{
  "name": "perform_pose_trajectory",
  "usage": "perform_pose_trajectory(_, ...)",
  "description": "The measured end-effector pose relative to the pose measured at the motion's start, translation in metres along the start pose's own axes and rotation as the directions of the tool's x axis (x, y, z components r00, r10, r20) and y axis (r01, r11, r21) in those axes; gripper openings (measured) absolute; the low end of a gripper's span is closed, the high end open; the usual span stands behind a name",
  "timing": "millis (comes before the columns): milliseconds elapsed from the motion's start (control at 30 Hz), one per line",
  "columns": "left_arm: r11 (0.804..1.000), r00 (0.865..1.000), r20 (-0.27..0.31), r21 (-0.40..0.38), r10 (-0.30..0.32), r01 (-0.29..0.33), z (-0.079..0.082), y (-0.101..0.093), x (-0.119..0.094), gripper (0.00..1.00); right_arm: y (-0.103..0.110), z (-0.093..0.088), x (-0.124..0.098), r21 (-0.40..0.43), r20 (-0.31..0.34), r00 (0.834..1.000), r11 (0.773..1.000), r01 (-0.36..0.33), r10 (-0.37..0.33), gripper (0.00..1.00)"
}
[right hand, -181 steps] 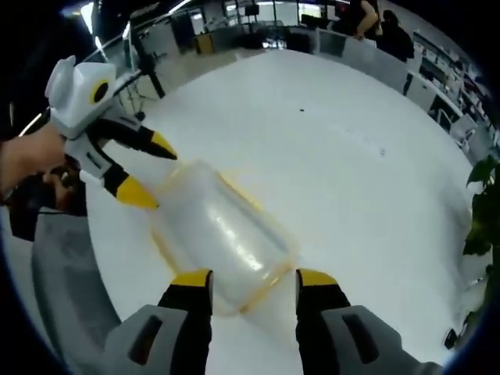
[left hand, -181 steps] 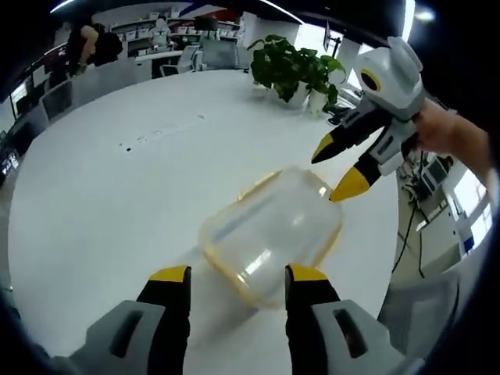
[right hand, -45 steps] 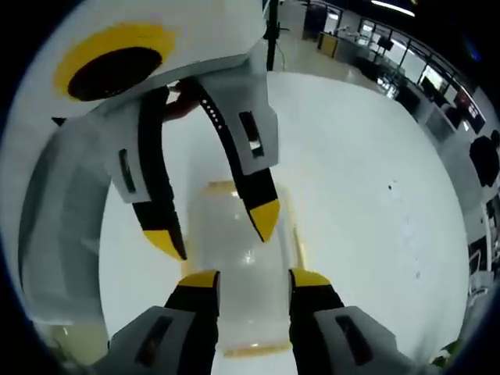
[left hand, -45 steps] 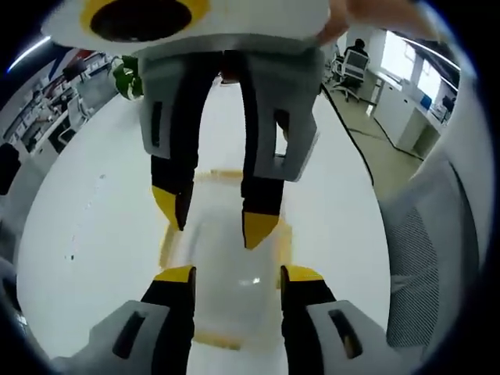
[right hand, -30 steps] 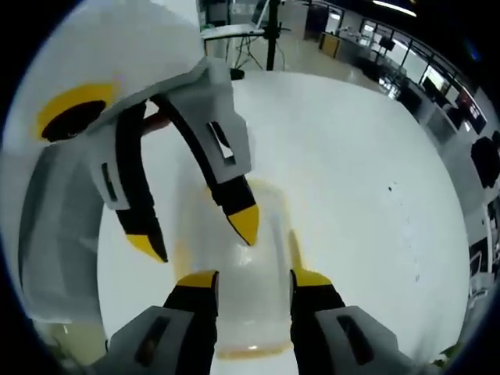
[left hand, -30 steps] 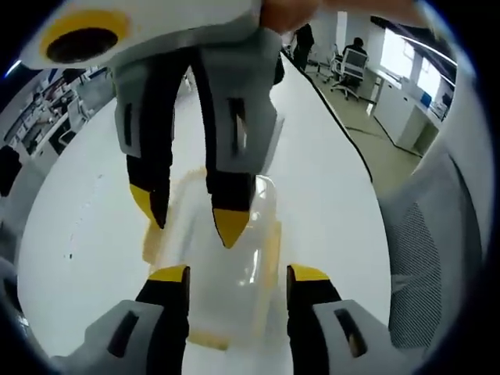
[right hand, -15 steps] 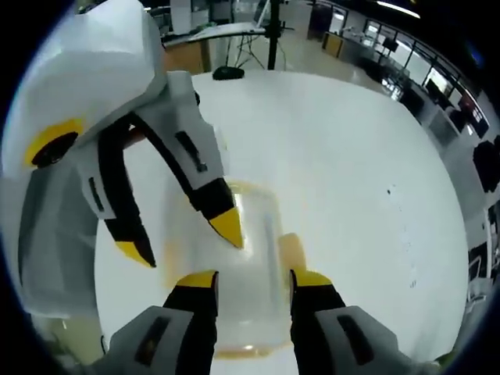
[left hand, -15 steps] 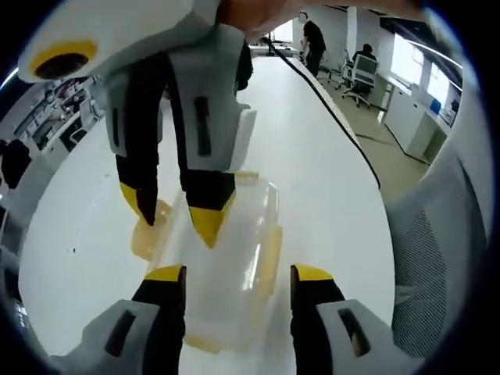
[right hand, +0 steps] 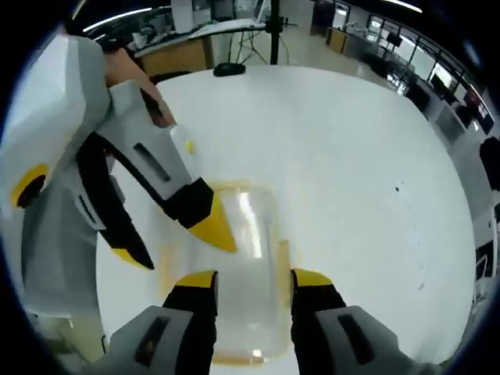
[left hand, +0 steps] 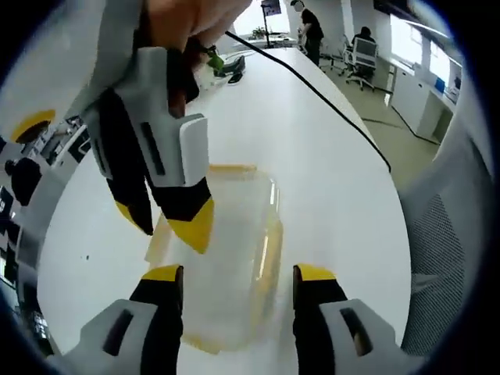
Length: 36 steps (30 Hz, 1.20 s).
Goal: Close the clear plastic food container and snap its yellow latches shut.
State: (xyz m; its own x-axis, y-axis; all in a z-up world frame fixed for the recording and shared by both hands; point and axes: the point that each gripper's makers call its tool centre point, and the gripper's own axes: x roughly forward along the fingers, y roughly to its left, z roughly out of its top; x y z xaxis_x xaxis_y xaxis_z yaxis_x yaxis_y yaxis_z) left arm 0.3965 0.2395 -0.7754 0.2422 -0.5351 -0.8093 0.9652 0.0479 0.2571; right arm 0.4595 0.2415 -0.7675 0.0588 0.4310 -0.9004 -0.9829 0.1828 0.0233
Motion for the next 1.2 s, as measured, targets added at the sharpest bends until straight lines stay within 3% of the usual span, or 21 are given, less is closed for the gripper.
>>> perform_pose_trajectory(167,0.999,0.999,0.016,-0.045,0.031,-0.03,0.002,0.001,0.001,0.58,0.0,-0.001,0.001,0.008,-0.014,0.999,0.999,-0.037,0.037,0.36)
perform_pose_trajectory(367,0.997,0.997,-0.011,-0.016,0.074,-0.075,0.001,0.009,0.002,0.49,0.001,-0.002,0.003,0.009,-0.032,0.997,0.997,-0.072,0.072,0.36)
perform_pose_trajectory(767,0.997,0.996,-0.039,-0.013,0.077,-0.077,0.0,0.009,0.004,0.47,0.0,-0.002,0.009,0.016,-0.103,0.986,0.991,-0.131,0.132,0.36)
perform_pose_trajectory(933,0.996,0.994,-0.06,0.024,0.092,-0.091,0.0,0.01,0.01,0.43,0.001,-0.004,0.013,0.045,-0.116,0.982,0.988,-0.147,0.151,0.34)
perform_pose_trajectory(967,0.996,0.994,-0.062,0.018,0.091,-0.09,0.0,0.011,0.009,0.43,0.001,-0.004,0.013,0.048,-0.115,0.981,0.988,-0.149,0.154,0.33)
perform_pose_trajectory(1000,0.996,0.994,-0.062,0.018,0.092,-0.091,0.001,0.012,0.009,0.43,0.0,0.001,0.017,0.075,-0.075,0.985,0.985,-0.153,0.158,0.33)
perform_pose_trajectory(1033,0.996,0.993,-0.066,0.017,0.093,-0.093,0.001,0.011,0.009,0.43,0.003,-0.003,0.014,0.142,-0.079,0.981,0.976,-0.166,0.178,0.33)
perform_pose_trajectory(1067,0.996,0.993,-0.068,0.018,0.093,-0.092,0.001,0.011,0.008,0.43,0.0,-0.004,0.014,0.1,-0.073,0.98,0.979,-0.177,0.185,0.33)
perform_pose_trajectory(1200,0.996,0.995,-0.055,0.018,0.089,-0.088,0.001,0.01,0.008,0.43,0.003,-0.003,0.013,0.092,-0.071,0.983,0.982,-0.165,0.172,0.34)
